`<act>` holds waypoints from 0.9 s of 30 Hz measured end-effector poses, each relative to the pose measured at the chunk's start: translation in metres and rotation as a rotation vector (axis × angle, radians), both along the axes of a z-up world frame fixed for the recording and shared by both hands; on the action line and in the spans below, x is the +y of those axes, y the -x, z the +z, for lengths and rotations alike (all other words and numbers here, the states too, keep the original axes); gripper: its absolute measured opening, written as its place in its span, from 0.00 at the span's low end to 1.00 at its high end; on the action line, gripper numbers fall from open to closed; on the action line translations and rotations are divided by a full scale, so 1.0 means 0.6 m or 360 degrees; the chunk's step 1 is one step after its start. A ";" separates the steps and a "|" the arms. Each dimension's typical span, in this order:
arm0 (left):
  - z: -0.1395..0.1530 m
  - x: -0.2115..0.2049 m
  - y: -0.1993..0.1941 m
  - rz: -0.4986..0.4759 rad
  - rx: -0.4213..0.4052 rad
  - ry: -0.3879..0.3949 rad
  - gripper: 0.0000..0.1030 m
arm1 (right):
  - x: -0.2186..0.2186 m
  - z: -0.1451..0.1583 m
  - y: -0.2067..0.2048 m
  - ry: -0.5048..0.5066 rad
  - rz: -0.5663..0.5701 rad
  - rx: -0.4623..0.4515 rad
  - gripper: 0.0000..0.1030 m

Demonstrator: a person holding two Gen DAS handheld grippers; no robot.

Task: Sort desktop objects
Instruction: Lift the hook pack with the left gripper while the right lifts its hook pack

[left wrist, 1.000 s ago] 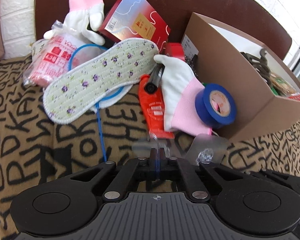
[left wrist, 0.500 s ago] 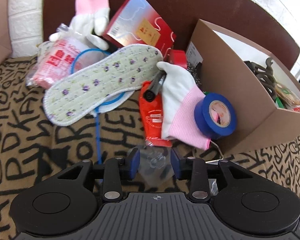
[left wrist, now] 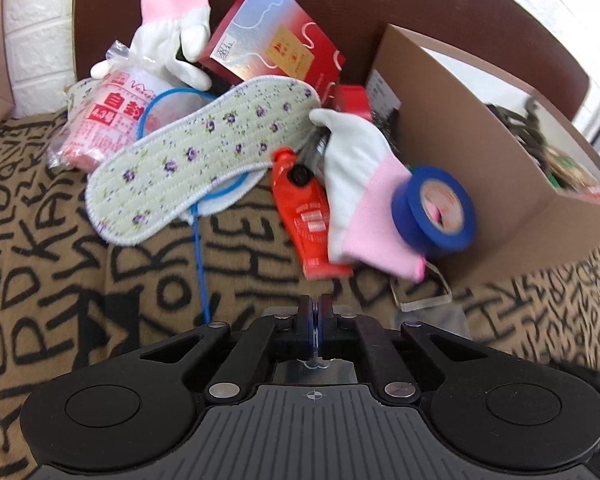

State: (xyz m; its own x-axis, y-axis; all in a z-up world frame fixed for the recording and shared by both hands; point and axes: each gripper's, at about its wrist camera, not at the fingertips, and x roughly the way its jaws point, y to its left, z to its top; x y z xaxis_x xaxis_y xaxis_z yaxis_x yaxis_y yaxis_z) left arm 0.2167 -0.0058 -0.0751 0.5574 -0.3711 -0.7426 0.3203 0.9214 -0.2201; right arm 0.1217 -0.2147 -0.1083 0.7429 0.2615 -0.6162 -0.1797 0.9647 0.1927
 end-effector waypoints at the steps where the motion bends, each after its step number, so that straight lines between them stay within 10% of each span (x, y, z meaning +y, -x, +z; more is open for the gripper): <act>1: 0.001 0.003 0.011 -0.0022 -0.0001 -0.0002 0.00 | 0.001 0.000 0.001 0.0001 0.0008 -0.0003 0.42; 5: 0.006 0.007 0.039 -0.0043 -0.0030 -0.0043 0.01 | 0.009 -0.003 0.003 0.0041 0.0026 -0.0016 0.47; 7: 0.005 0.005 0.042 -0.0061 -0.0031 -0.0047 0.23 | 0.012 -0.006 0.000 0.0043 0.0023 -0.0024 0.49; 10: 0.002 0.002 0.044 -0.0079 -0.0032 -0.0049 0.26 | 0.018 -0.007 -0.004 0.0056 0.0019 -0.0041 0.51; 13: 0.002 -0.003 0.044 -0.0107 -0.0045 -0.0087 0.00 | 0.020 -0.008 -0.008 0.0073 0.0010 -0.0048 0.46; 17: 0.003 -0.003 0.047 -0.0129 -0.0029 -0.0073 0.00 | 0.015 -0.006 -0.006 0.0086 0.0009 -0.0050 0.23; 27: 0.057 0.006 0.079 -0.0086 -0.0119 -0.0007 0.00 | 0.007 0.021 0.026 0.0049 0.0044 -0.0104 0.16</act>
State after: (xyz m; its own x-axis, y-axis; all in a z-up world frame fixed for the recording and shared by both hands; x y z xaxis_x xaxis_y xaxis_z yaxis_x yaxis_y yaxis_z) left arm 0.1692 -0.0020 -0.0409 0.5907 -0.3987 -0.7015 0.3848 0.9034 -0.1895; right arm 0.1061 -0.2108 -0.0954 0.7746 0.2642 -0.5746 -0.2179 0.9644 0.1497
